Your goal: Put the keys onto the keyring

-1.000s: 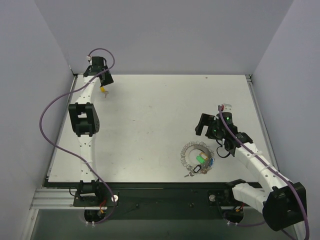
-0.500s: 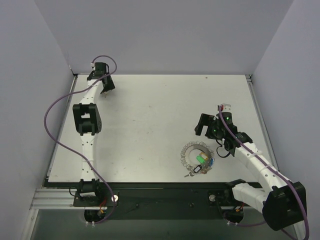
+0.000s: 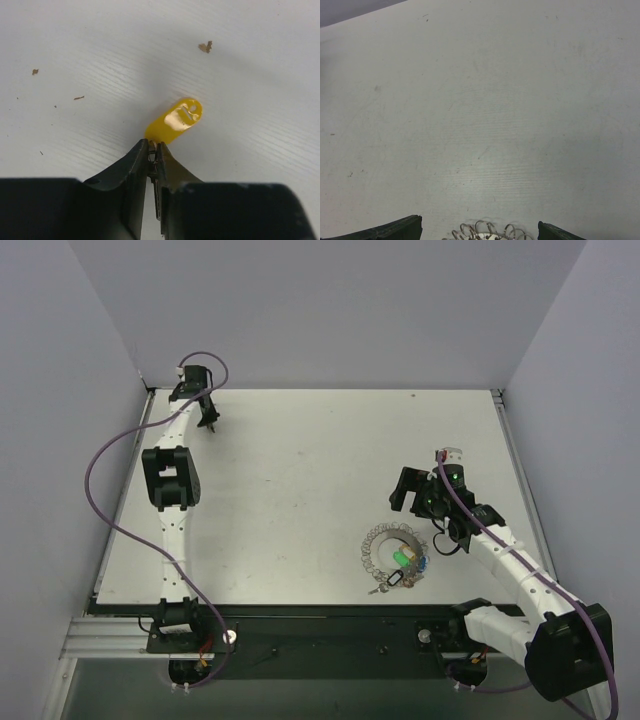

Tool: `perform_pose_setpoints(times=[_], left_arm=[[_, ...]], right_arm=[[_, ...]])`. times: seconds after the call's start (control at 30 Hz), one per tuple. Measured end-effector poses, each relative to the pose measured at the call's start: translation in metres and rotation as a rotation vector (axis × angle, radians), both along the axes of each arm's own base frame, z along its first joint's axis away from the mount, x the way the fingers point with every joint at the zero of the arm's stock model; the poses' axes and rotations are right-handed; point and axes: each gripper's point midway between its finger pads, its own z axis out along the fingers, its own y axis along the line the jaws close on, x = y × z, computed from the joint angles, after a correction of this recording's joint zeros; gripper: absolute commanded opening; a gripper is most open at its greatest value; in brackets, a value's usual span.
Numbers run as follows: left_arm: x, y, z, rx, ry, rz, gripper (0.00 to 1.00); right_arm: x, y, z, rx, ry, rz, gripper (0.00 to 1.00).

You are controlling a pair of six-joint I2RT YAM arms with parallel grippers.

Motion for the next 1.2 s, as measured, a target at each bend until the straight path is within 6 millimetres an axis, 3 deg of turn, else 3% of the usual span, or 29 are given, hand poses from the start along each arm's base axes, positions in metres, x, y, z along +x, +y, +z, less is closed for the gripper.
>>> perform_pose_setpoints(times=[0.23,0.43,0.57,0.83,1.1,1.2], left_arm=[[-0.004,-0.005,-0.002,-0.023,0.001,-0.009,0.13],[-0.033,-0.02,-0.002,-0.045,0.043,-0.022,0.0],[-0.065,-0.05,-0.003,-0.045,0.088,-0.07,0.0],[-0.149,-0.129,-0.006,-0.072,0.132,-0.222,0.0],[-0.229,-0.182,-0.007,-0.078,0.154,-0.344,0.0],[-0.25,-0.196,-0.006,-0.084,0.163,-0.384,0.01]], right_arm=[[0.0,0.001,0.004,0.007,-0.013,0.003,1.0],[-0.002,0.002,0.015,0.024,-0.047,0.01,1.0],[-0.005,0.002,0.022,0.037,-0.075,0.014,1.0],[-0.019,-0.001,0.025,0.048,-0.085,0.018,1.0],[-0.033,-0.005,0.029,0.06,-0.084,0.009,1.0],[-0.039,-0.007,0.023,0.055,-0.059,0.002,1.0]])
